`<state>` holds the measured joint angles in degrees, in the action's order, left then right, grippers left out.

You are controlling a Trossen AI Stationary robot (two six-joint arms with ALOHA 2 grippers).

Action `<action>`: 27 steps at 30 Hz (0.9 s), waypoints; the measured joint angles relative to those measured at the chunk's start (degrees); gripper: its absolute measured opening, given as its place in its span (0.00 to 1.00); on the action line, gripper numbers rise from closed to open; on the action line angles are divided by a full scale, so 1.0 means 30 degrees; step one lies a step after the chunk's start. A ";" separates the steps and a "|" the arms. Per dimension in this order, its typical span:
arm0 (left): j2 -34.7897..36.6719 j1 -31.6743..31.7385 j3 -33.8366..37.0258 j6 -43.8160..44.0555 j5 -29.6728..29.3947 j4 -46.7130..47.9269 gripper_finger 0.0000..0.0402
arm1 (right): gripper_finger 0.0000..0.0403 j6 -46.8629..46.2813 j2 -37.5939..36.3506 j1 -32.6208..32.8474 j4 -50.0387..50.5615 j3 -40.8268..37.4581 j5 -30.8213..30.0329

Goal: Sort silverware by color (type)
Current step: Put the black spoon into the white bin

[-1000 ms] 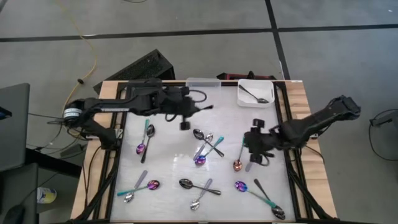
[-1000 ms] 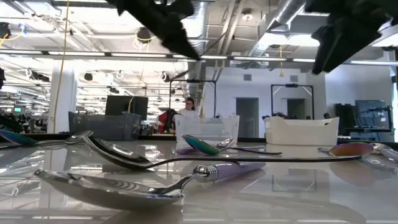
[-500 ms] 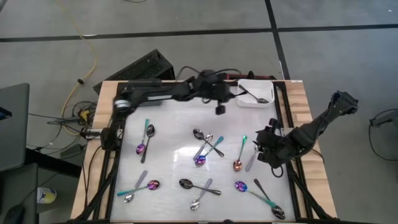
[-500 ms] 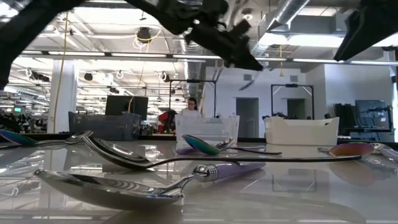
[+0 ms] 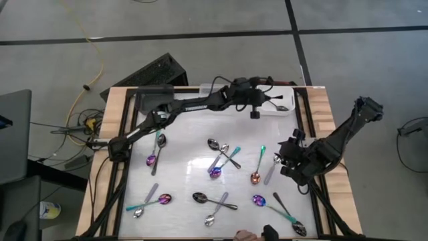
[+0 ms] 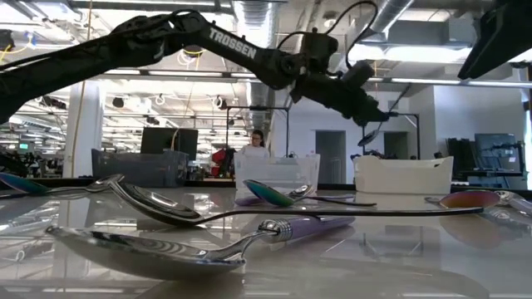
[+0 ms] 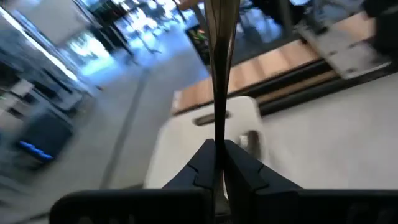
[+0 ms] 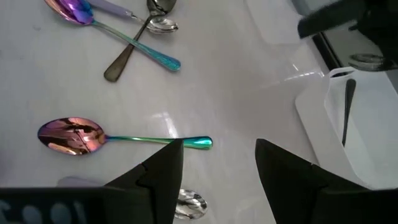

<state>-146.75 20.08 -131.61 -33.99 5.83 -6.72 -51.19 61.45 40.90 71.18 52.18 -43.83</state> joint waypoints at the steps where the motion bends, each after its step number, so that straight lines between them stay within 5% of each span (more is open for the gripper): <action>1: -0.0126 -0.0013 -0.0033 -0.0476 -0.0174 -0.0329 0.00 | 0.55 0.0006 0.0000 0.0048 -0.0014 0.0000 0.0000; 16: -0.0251 0.0140 -0.0086 -0.1939 0.0397 -0.1422 0.00 | 0.55 -0.0430 0.0000 -0.0325 0.0046 0.0000 0.0088; 27: -0.0258 0.0568 -0.0086 0.0570 0.0444 -0.1443 0.01 | 0.55 -0.0490 0.0000 -0.0310 -0.0335 0.0000 0.0146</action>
<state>-147.52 21.78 -131.87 -32.28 7.17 -11.05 -52.66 61.45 39.97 70.17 52.18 -43.40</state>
